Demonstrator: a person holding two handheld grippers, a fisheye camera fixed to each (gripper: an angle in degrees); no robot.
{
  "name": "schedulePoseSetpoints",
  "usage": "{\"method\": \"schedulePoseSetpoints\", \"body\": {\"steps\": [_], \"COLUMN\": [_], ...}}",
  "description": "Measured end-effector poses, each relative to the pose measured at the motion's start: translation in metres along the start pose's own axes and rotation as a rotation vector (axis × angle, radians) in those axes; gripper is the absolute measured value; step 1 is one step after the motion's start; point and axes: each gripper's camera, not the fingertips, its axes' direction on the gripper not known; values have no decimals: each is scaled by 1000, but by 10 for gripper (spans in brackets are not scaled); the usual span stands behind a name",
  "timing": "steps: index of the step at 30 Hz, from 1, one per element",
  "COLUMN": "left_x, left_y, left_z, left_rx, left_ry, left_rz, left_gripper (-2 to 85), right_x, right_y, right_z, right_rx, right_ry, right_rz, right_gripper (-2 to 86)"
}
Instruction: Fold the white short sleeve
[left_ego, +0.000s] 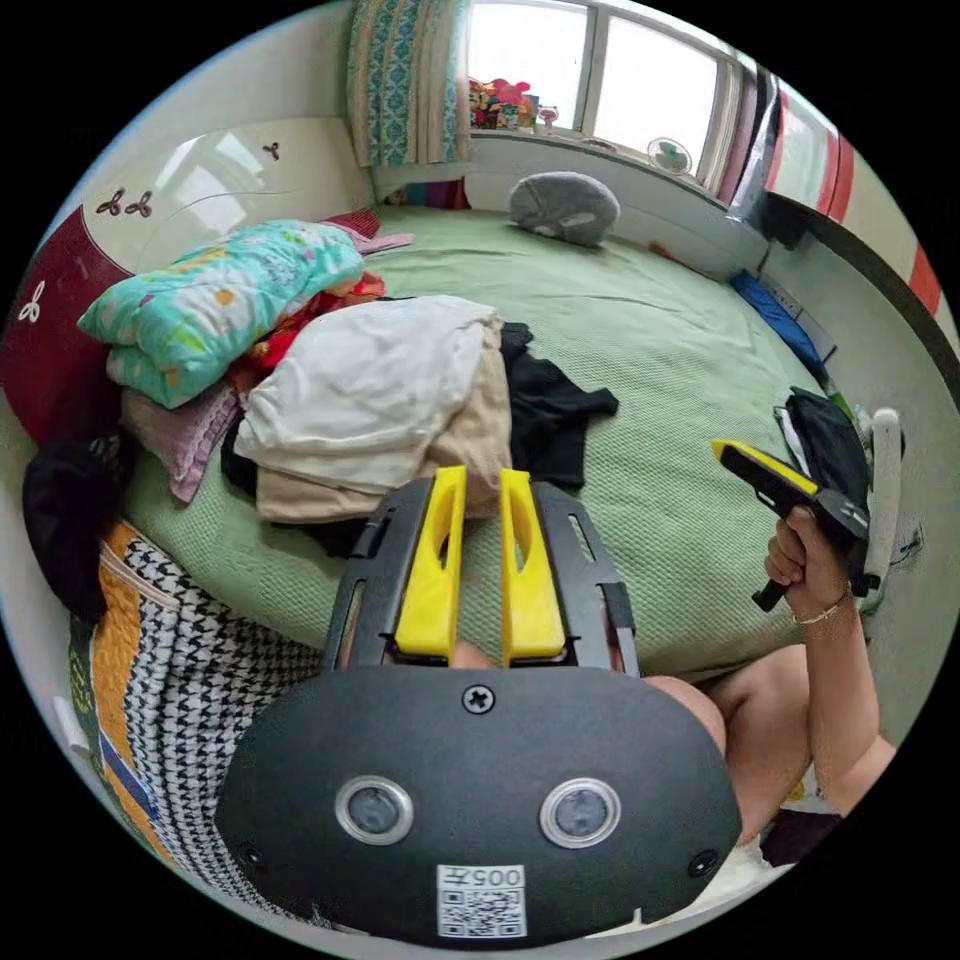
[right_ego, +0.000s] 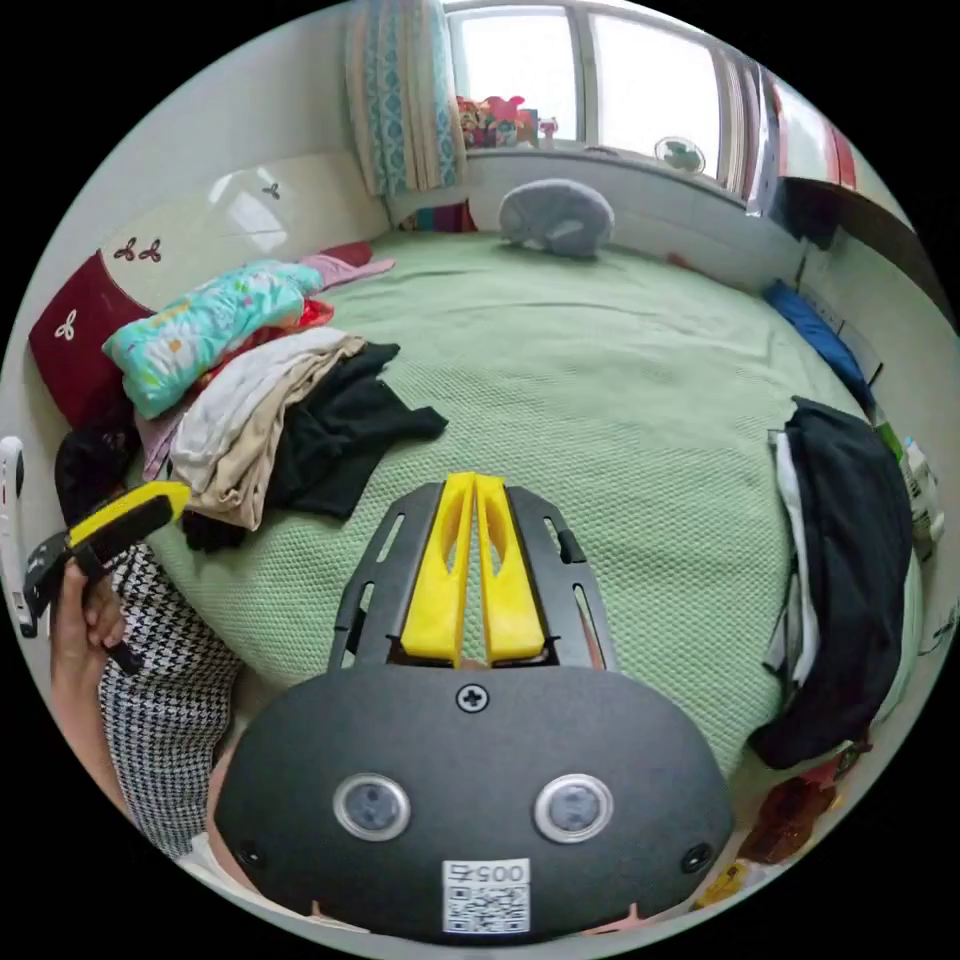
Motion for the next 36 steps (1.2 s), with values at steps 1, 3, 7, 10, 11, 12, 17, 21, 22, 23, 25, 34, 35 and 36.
{"method": "schedulePoseSetpoints", "body": {"steps": [1,3,7,10,11,12,17,21,22,23,25,34,35,36], "left_x": [-13,-29,-55,-75,-83,-87,-120,-145,-148,-150,-149,-141,-145,-146], "left_y": [-11,-27,-58,-69,-72,-73,-85,-91,-93,-96,-102,-135,-137,-138], "left_z": [5,13,37,53,54,54,56,65,69,72,75,99,101,102], "left_rx": [-5,-10,-51,-107,-97,-94,-108,-130,-130,-135,-144,-257,-255,-252], "left_ry": [1,7,-3,-13,-8,-4,46,139,129,115,77,-97,-80,-78], "left_rz": [7,10,19,-17,-41,-49,-66,-163,-139,-110,-92,32,54,71], "left_gripper": [86,99,129,138,137,135,106,99,96,93,91,92,93,93], "right_x": [3,6,-12,-27,-32,-35,-69,-95,-102,-110,-120,-150,-151,-151], "right_y": [-3,-11,-24,-24,-24,-24,-27,-29,-30,-31,-32,-39,-41,-42], "right_z": [11,18,33,49,55,58,77,89,94,99,108,154,157,158], "right_rx": [-65,-153,-241,-265,-297,-312,-343,-327,-330,-341,-359,-384,-382,-384], "right_ry": [-5,-55,-31,40,36,27,76,137,142,136,128,238,236,233], "right_rz": [52,123,20,-10,-9,-14,-115,-194,-207,-214,-227,-222,-214,-209], "right_gripper": [-11,-10,-10,-10,-10,-10,-10,-10,-11,-11,-12,-11,-10,-10]}}
